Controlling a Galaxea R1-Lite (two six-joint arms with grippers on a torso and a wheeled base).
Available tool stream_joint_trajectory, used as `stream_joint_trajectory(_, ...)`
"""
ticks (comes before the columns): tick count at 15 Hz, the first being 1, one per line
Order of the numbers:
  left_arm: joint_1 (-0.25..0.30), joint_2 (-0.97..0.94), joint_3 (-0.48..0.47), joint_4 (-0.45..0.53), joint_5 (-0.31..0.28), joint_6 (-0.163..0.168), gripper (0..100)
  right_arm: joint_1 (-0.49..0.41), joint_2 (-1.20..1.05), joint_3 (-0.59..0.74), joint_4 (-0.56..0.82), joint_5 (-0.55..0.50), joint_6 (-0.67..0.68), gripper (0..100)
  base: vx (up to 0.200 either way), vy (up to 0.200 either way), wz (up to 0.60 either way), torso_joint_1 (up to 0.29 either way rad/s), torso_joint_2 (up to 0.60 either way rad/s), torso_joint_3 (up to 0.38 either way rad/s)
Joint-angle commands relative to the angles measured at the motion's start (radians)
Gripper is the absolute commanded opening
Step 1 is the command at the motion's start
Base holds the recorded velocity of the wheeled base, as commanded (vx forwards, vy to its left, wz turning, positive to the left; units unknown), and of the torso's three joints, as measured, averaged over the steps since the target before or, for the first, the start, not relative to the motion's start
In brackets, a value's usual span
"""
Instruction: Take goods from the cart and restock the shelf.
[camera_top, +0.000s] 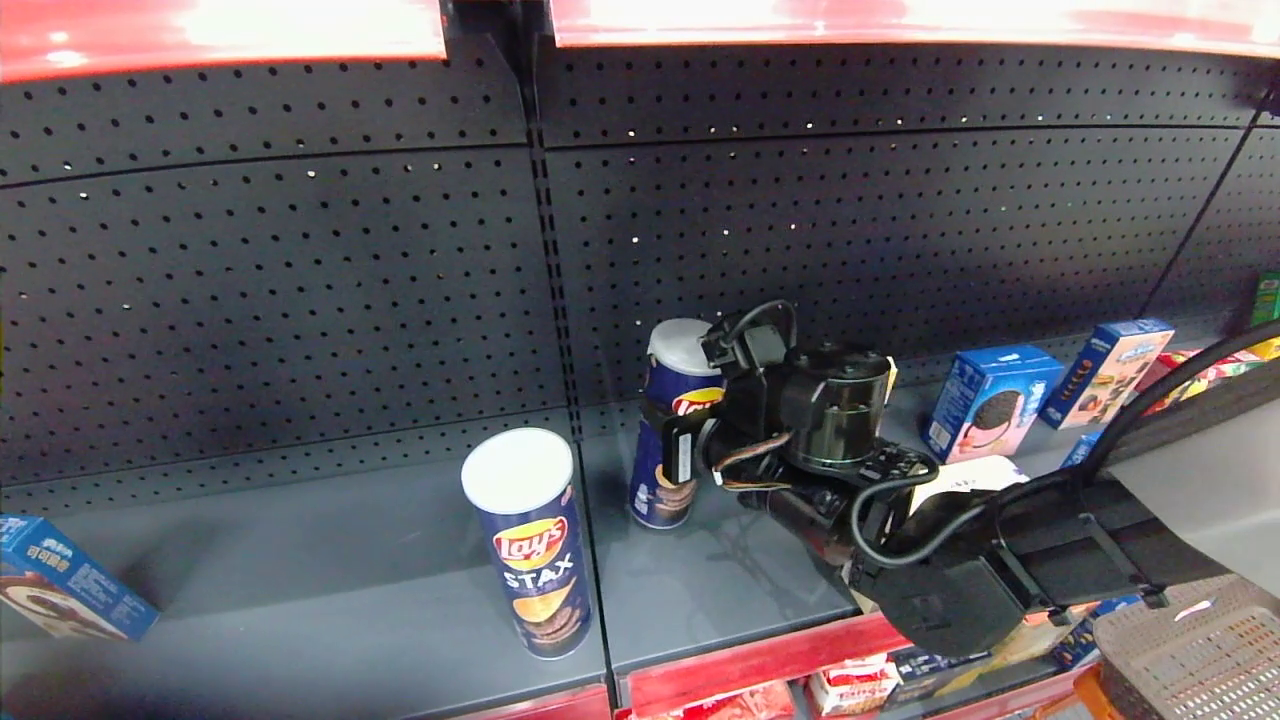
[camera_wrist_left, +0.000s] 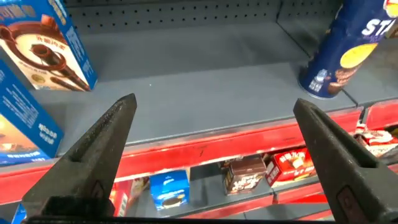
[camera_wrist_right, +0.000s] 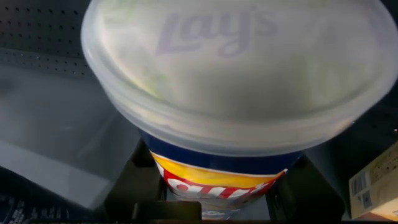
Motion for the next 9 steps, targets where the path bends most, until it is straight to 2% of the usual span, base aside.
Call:
stream_joint_trajectory(1, 0.0, 0.004, 0.008, -0.005, -0.001, 0.0, 100, 0.004, 0.002, -0.002, -0.001, 0.0, 0.0, 0, 0.0, 0.0, 0.0, 0.0, 0.0, 0.0)
stream_joint_trajectory(9, 0.0, 0.004, 0.008, -0.005, -0.001, 0.0, 100, 0.004, -0.043, 0.029, -0.01, -0.004, 0.0, 0, 0.0, 0.0, 0.0, 0.0, 0.0, 0.0)
